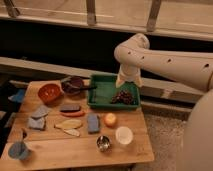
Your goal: Place sponge in tray
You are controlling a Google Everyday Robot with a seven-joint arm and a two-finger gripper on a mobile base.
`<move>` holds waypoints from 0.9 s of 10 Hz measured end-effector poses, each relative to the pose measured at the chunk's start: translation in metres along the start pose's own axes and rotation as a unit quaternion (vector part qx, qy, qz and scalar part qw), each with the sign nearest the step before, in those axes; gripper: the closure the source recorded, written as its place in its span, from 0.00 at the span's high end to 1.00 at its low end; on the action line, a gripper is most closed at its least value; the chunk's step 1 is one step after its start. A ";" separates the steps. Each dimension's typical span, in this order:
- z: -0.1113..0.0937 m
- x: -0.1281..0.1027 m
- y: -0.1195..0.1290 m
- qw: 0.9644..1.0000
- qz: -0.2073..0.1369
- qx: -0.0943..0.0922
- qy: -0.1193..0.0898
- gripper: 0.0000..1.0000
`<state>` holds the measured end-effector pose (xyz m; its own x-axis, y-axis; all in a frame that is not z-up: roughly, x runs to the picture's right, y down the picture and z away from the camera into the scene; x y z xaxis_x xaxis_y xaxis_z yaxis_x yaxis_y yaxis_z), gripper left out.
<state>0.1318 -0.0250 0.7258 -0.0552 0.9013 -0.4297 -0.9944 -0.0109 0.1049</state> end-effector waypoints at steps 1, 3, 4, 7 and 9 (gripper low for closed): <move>-0.003 0.001 0.008 1.000 -0.011 0.000 -0.003 0.72; -0.005 0.007 0.056 0.999 -0.054 -0.006 -0.004 0.72; -0.003 0.016 0.077 0.997 -0.074 -0.010 0.002 0.72; 0.019 0.047 0.121 0.992 -0.116 -0.032 0.042 0.72; 0.033 0.071 0.137 0.987 -0.137 -0.050 0.075 0.72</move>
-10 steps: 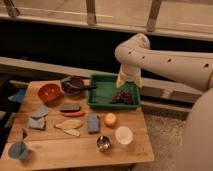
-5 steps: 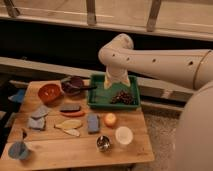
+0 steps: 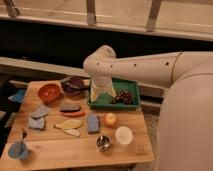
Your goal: Place sponge in tray
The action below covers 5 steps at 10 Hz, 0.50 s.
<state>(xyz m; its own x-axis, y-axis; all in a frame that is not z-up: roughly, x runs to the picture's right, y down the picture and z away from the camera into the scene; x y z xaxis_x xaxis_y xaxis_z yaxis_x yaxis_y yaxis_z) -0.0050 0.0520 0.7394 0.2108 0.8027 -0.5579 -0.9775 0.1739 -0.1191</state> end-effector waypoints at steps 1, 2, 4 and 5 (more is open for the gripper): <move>0.006 0.010 0.015 1.000 -0.015 -0.020 0.013 0.72; 0.009 0.020 0.022 0.999 -0.028 -0.035 0.022 0.72; 0.010 0.028 0.028 0.998 -0.040 -0.050 0.028 0.72; 0.010 0.027 0.030 0.997 -0.041 -0.051 0.027 0.72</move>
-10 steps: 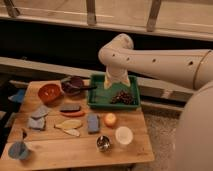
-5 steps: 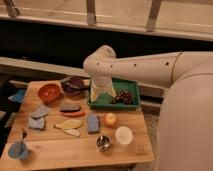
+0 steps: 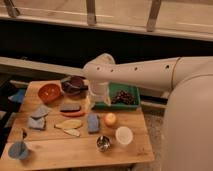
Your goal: Place sponge in tray
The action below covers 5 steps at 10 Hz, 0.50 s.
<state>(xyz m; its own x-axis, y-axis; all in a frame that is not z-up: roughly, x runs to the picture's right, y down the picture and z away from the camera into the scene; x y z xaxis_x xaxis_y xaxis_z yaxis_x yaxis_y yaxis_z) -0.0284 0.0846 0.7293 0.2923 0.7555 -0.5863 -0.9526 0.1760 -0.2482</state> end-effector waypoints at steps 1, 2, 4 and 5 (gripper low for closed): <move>0.000 0.000 -0.001 1.000 0.001 0.000 0.000 0.72; 0.001 0.000 -0.003 1.000 0.002 0.001 0.004 0.72; 0.017 0.002 0.008 1.000 -0.004 -0.003 0.022 0.72; 0.033 0.005 0.015 0.999 -0.010 -0.001 0.037 0.72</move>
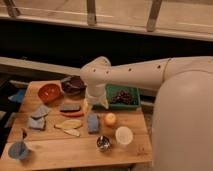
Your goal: Place sponge in tray
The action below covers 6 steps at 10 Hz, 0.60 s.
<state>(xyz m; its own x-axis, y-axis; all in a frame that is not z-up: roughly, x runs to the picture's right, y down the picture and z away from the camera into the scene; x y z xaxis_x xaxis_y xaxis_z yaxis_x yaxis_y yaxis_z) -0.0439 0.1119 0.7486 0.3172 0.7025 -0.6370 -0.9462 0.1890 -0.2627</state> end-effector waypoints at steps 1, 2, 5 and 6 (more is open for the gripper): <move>0.011 0.001 0.006 1.000 -0.005 -0.002 0.010 0.72; 0.018 0.002 0.011 1.000 -0.009 -0.004 0.017 0.72; 0.033 0.001 0.025 0.999 -0.029 -0.003 0.034 0.72; 0.035 0.000 0.028 0.999 -0.033 -0.001 0.035 0.72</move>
<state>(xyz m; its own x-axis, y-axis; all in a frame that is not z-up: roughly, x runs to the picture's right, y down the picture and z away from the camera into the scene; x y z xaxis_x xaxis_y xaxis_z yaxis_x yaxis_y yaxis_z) -0.0724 0.1411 0.7669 0.3830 0.6383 -0.6678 -0.9229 0.2328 -0.3068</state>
